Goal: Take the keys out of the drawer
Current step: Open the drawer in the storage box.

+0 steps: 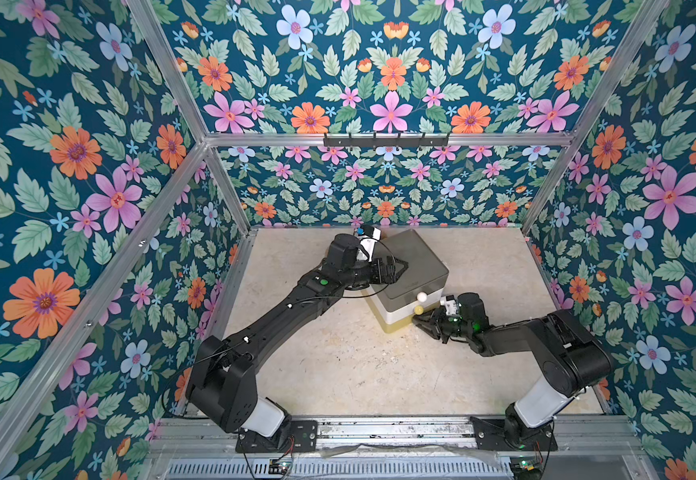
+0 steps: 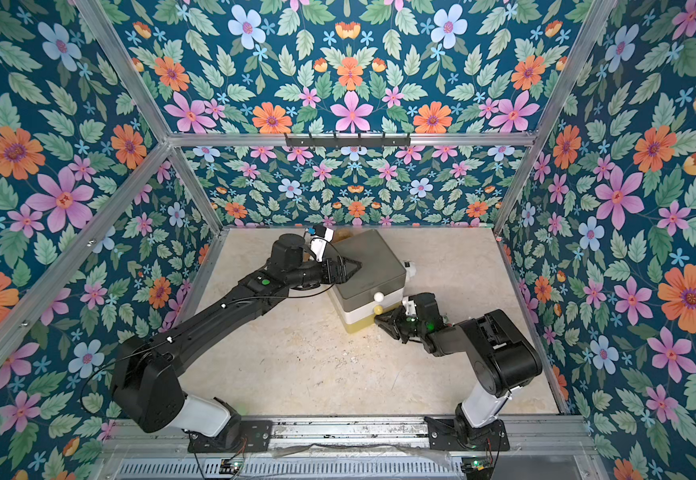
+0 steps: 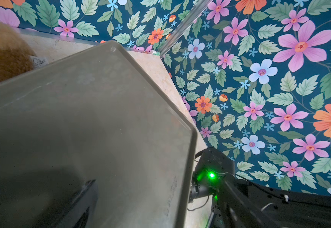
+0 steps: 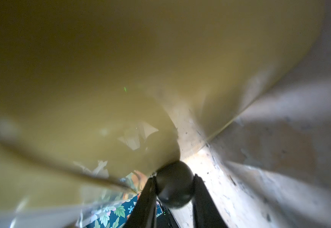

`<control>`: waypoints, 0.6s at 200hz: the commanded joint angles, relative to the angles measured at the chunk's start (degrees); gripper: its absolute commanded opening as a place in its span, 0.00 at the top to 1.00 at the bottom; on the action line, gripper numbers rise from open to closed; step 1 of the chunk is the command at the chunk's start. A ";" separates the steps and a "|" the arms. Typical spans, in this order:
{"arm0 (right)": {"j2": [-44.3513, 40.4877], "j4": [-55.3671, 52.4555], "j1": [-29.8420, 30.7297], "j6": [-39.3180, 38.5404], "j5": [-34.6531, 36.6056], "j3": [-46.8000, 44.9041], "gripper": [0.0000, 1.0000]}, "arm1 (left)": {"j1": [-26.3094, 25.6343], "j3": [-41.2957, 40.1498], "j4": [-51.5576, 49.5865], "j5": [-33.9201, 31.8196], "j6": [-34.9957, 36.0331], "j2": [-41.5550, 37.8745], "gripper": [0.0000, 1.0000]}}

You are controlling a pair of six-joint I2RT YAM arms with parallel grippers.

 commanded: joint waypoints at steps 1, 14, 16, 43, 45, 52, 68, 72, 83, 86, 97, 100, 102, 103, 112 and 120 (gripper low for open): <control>-2.76 -0.81 0.31 -1.92 2.48 -0.77 0.77 | 0.02 -0.54 -1.11 0.16 0.03 -0.17 0.01; -4.19 -2.05 0.30 -2.50 3.03 -1.47 0.77 | 0.02 -0.84 -1.07 0.01 -0.01 -0.15 0.01; -4.41 -2.31 0.27 -2.57 3.10 -1.52 0.77 | 0.02 -0.85 -1.09 -0.01 -0.01 -0.12 0.01; -7.51 -4.38 0.34 -3.37 3.83 -3.56 0.78 | 0.09 -1.51 -0.76 -0.47 -0.10 -0.09 0.01; -7.70 -4.57 0.30 -3.44 3.85 -3.71 0.78 | 0.04 -1.55 -0.75 -0.53 -0.10 -0.09 0.01; -8.88 -5.26 0.33 -3.73 4.10 -4.44 0.77 | 0.02 -1.60 -0.59 -0.54 -0.25 -0.06 0.01; -11.37 -7.01 0.28 -4.47 4.79 -6.21 0.77 | 0.02 -1.83 0.02 -0.51 -0.66 0.00 0.01; -12.07 -7.40 0.34 -4.53 5.01 -6.76 0.77 | 0.02 -1.92 0.17 -0.48 -0.78 0.00 0.01; -14.09 -8.23 0.30 -4.63 5.54 -8.40 0.77 | 0.02 -2.00 0.55 -0.39 -0.97 0.00 0.01; -14.70 -8.37 0.30 -4.60 5.57 -8.88 0.78 | 0.02 -2.06 0.66 -0.37 -1.05 0.00 0.01; -16.86 -9.21 0.32 -4.52 5.95 -10.44 0.78 | -0.07 -2.13 0.83 -0.29 -1.23 0.08 0.01; -17.49 -9.51 0.34 -4.53 6.04 -10.83 0.77 | -0.07 -2.12 0.92 -0.22 -1.30 0.09 0.01; -17.93 -9.78 0.35 -4.59 6.16 -11.13 0.77 | -0.07 -2.09 0.97 -0.20 -1.32 0.09 0.01; -18.12 -9.86 0.31 -4.55 6.20 -11.26 0.78 | -0.07 -2.09 0.99 -0.20 -1.33 0.09 0.01; -20.09 -11.10 0.35 -4.75 6.63 -12.36 0.77 | -0.15 -2.20 1.15 -0.21 -1.41 0.18 0.01; -21.89 -12.10 0.28 -4.85 7.17 -13.20 0.77 | -0.24 -2.26 1.19 -0.22 -1.42 0.26 0.01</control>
